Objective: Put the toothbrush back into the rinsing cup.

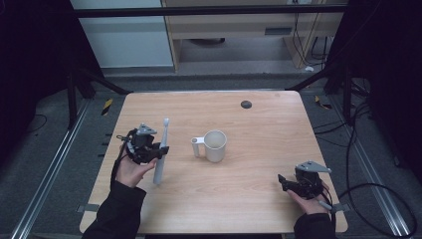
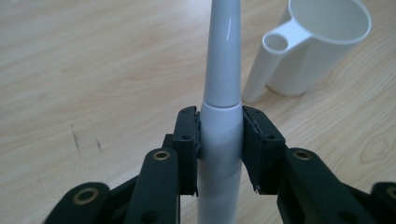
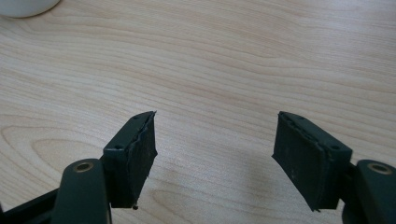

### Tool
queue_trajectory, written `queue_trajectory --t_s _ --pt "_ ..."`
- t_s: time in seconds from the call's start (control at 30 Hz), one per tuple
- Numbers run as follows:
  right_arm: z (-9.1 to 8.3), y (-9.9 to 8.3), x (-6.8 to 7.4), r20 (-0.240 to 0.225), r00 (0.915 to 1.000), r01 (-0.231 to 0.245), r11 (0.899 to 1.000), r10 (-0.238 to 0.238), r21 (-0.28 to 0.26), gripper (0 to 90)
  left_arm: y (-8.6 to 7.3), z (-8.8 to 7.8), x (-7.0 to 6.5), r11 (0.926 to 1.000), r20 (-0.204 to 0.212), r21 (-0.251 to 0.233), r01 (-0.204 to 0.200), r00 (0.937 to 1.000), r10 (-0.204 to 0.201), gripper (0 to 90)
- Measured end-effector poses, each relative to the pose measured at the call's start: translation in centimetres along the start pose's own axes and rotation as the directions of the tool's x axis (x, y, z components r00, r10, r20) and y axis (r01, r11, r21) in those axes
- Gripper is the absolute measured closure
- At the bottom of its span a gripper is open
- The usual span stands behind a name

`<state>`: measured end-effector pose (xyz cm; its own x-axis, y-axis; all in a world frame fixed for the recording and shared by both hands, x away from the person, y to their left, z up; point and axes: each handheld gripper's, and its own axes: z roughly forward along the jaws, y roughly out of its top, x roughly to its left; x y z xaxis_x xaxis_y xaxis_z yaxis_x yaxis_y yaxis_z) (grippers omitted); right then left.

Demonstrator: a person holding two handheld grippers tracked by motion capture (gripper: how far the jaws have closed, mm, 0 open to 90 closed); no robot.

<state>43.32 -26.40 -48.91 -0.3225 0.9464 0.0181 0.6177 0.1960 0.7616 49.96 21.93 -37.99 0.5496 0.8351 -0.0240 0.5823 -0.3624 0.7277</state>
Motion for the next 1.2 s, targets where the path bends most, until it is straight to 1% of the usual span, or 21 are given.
queue_trajectory --t_s 0.03,0.1,0.2,0.23,0.27,0.43,0.5,0.53,0.6,0.63,0.67,0.73,0.77,0.8,0.83,0.87,0.9,0.93,1.1,1.17,1.2 --pt "0.0 0.0 0.0 0.000 1.0000 0.000 1.000 0.000 0.000 29.6 0.0 0.0 0.0 1.0000 0.000 0.000 0.000 1.0000 0.000 67.4" --pt "0.0 0.0 0.0 0.000 1.0000 0.000 1.000 0.000 0.001 29.6 0.5 -0.4 -0.1 0.9987 -0.009 -0.052 -0.002 1.0000 0.002 67.4" --pt "0.0 0.0 0.0 0.001 1.0000 -0.001 1.000 0.001 0.001 29.6 1.1 -0.7 -0.3 0.9953 -0.013 -0.097 -0.006 0.9999 0.005 67.4" --pt "0.0 0.0 0.0 0.001 1.0000 -0.001 1.000 0.001 0.001 29.6 1.1 -0.7 -0.3 0.9953 -0.013 -0.097 -0.006 0.9999 0.005 67.4" --pt "0.0 0.0 0.0 0.001 1.0000 -0.001 1.000 0.001 0.000 29.6 1.6 -0.8 -0.4 0.9923 -0.016 -0.123 -0.008 0.9998 0.006 67.4" --pt "0.0 0.0 0.0 -0.001 1.0000 -0.002 1.000 0.002 -0.001 29.6 2.6 -0.9 -0.9 0.9803 -0.012 -0.197 -0.006 0.9999 0.004 67.4" --pt "0.0 0.0 0.0 0.000 1.0000 -0.003 1.000 0.003 0.000 29.6 3.1 -0.9 -1.2 0.9753 -0.010 -0.221 -0.005 0.9999 0.003 67.4" --pt "0.0 0.0 0.0 0.000 1.0000 -0.003 1.000 0.003 0.000 29.6 3.1 -0.9 -1.2 0.9753 -0.010 -0.221 -0.005 0.9999 0.003 67.4" --pt "0.0 0.0 0.0 -0.002 1.0000 -0.002 1.000 0.002 0.000 29.6 3.9 -0.9 -1.4 0.9641 -0.005 -0.265 -0.001 1.0000 -0.001 67.4" --pt "0.0 0.0 0.0 -0.001 1.0000 -0.002 1.000 0.002 0.000 29.6 4.2 -1.0 -1.5 0.9607 -0.002 -0.278 0.004 1.0000 -0.004 67.4" --pt "0.0 0.0 0.0 -0.001 1.0000 -0.002 1.000 0.002 0.000 29.6 4.2 -1.0 -1.5 0.9607 -0.002 -0.278 0.004 1.0000 -0.004 67.4" --pt "0.1 0.0 0.0 -0.001 1.0000 0.000 1.000 0.000 0.001 29.6 4.8 -1.0 -1.6 0.9531 0.003 -0.303 0.010 1.0000 -0.010 67.4" --pt "0.1 0.0 0.0 -0.001 1.0000 0.001 1.000 -0.001 0.001 29.6 5.3 -1.1 -1.6 0.9447 0.008 -0.327 0.019 0.9998 -0.017 67.4" --pt "0.1 0.0 0.0 -0.001 1.0000 0.001 1.000 -0.001 0.001 29.6 5.5 -1.1 -1.7 0.9406 0.010 -0.339 0.022 0.9998 -0.020 67.4" --pt "0.1 0.0 0.0 -0.001 1.0000 0.001 1.000 -0.001 0.000 29.6 5.7 -1.1 -1.7 0.9375 0.012 -0.347 0.025 0.9997 -0.022 67.4" --pt "0.1 0.0 -0.1 -0.001 1.0000 0.001 1.000 -0.001 0.000 29.6 5.9 -1.0 -1.8 0.9327 0.015 -0.360 0.027 0.9996 -0.023 67.3" --pt "0.1 0.0 -0.1 -0.001 1.0000 0.000 1.000 0.000 0.000 29.6 6.1 -1.0 -1.9 0.9317 0.019 -0.362 0.029 0.9995 -0.023 67.3" --pt "0.1 0.0 -0.1 -0.002 1.0000 0.003 1.000 -0.003 0.000 29.6 6.3 -0.9 -2.1 0.9289 0.022 -0.369 0.030 0.9995 -0.024 67.4" --pt "0.1 0.0 -0.1 -0.002 1.0000 0.003 1.000 -0.003 -0.001 29.6 7.1 -0.4 -2.7 0.9248 0.029 -0.380 0.021 0.9995 -0.010 67.3" --pt "0.1 0.0 -0.1 -0.002 1.0000 0.005 1.000 -0.005 0.001 29.6 7.4 -0.2 -2.9 0.9225 0.032 -0.385 0.023 0.9994 -0.011 67.3" --pt "0.1 0.0 -0.1 -0.002 1.0000 0.005 1.000 -0.005 0.001 29.6 7.6 -0.1 -3.0 0.9227 0.037 -0.385 0.025 0.9992 -0.012 67.3"
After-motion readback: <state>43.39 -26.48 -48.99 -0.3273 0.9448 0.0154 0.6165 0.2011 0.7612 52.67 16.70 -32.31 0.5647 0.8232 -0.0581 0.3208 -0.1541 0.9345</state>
